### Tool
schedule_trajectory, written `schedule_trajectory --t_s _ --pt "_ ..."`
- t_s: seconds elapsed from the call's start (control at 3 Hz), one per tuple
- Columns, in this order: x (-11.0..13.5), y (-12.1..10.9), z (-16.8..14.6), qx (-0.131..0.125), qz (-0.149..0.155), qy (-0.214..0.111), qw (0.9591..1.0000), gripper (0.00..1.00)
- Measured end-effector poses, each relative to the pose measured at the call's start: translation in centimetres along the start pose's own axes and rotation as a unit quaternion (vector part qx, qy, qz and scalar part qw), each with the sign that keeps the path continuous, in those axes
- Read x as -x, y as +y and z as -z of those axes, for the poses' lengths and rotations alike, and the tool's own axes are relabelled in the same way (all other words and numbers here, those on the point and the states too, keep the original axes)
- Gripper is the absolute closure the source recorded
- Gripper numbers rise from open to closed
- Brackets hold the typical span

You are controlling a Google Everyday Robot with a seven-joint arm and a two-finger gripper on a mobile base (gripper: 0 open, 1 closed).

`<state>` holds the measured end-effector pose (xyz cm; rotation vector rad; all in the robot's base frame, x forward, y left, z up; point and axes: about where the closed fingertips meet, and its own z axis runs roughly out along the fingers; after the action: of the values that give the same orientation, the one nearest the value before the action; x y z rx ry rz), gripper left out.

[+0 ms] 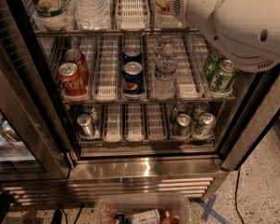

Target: Pick orange can from top shelf of fridge

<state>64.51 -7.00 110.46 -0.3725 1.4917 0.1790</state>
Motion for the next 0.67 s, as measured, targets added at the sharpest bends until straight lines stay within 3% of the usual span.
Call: schedule_trajectory --t_s 0.67 --pt "1.2 -1.6 2.4 -0.021 -0.002 -0.007 0.9997 1.00"
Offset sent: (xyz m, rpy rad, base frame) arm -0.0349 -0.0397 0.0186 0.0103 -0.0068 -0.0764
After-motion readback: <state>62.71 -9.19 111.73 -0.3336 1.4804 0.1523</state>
